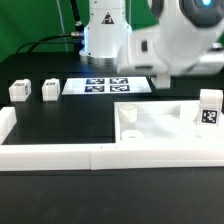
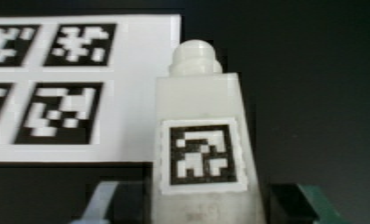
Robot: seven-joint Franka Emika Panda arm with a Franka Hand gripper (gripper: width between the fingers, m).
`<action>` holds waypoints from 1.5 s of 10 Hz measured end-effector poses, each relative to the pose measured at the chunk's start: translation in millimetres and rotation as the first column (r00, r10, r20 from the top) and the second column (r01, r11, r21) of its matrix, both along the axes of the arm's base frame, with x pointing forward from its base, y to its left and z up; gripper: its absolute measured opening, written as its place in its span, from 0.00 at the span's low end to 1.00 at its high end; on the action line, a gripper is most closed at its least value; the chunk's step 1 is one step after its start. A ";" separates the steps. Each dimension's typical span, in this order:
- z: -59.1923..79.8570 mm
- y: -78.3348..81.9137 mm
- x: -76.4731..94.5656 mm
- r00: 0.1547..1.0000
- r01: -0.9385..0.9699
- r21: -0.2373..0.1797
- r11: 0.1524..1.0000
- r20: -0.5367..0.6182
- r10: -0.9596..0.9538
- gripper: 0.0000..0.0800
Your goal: Assemble square table
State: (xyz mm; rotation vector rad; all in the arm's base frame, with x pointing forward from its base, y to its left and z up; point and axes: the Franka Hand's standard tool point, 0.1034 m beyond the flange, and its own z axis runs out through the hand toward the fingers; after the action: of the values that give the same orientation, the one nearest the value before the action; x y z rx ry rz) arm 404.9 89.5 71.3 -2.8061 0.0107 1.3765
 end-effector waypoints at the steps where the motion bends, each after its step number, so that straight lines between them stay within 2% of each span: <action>1: 25.6 -7.2 8.7 0.999 -0.024 0.006 1.000 0.049 0.024 0.37; 2: 33.3 -9.3 9.0 0.998 -0.028 0.006 1.000 0.050 0.028 0.37; 3: 27.7 -8.8 13.3 0.997 -0.029 0.005 1.000 0.078 0.028 0.37; 4: 24.1 -7.0 23.3 0.981 -0.029 0.009 1.000 0.194 0.027 0.37; 5: 28.9 -8.3 19.2 0.971 -0.025 0.014 1.000 0.236 0.021 0.37; 6: 33.1 -13.6 35.7 0.955 -0.040 0.023 0.999 0.295 0.032 0.37; 7: 56.5 -25.0 62.4 0.927 -0.087 0.033 0.996 0.369 0.069 0.37; 8: 81.4 -38.2 86.9 0.879 -0.154 0.015 0.988 0.458 0.130 0.37; 9: 81.3 -34.9 91.8 0.838 -0.138 0.011 0.990 0.534 0.111 0.37; 10: 76.7 -35.5 89.6 0.805 -0.139 0.009 0.990 0.584 0.108 0.37; 11: 78.5 -36.0 91.0 0.780 -0.138 0.009 0.990 0.617 0.103 0.37; 12: 76.5 -36.8 99.6 0.719 -0.138 0.002 0.990 0.688 0.099 0.37; 13: 64.6 -43.1 111.0 0.648 -0.139 0.006 0.990 0.757 0.086 0.37; 14: 66.0 -50.0 135.5 0.590 -0.112 -0.008 0.994 0.804 0.073 0.37; 15: 78.2 -50.8 162.3 0.499 -0.072 -0.016 0.997 0.865 0.050 0.37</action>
Offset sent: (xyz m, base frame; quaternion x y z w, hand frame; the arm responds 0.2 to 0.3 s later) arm 0.0000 0.0000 0.0000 0.0000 0.2571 0.0000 0.9664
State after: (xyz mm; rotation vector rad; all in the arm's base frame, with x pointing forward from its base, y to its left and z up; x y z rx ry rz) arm 567.2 38.8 149.5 -3.1262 -0.1173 -0.2090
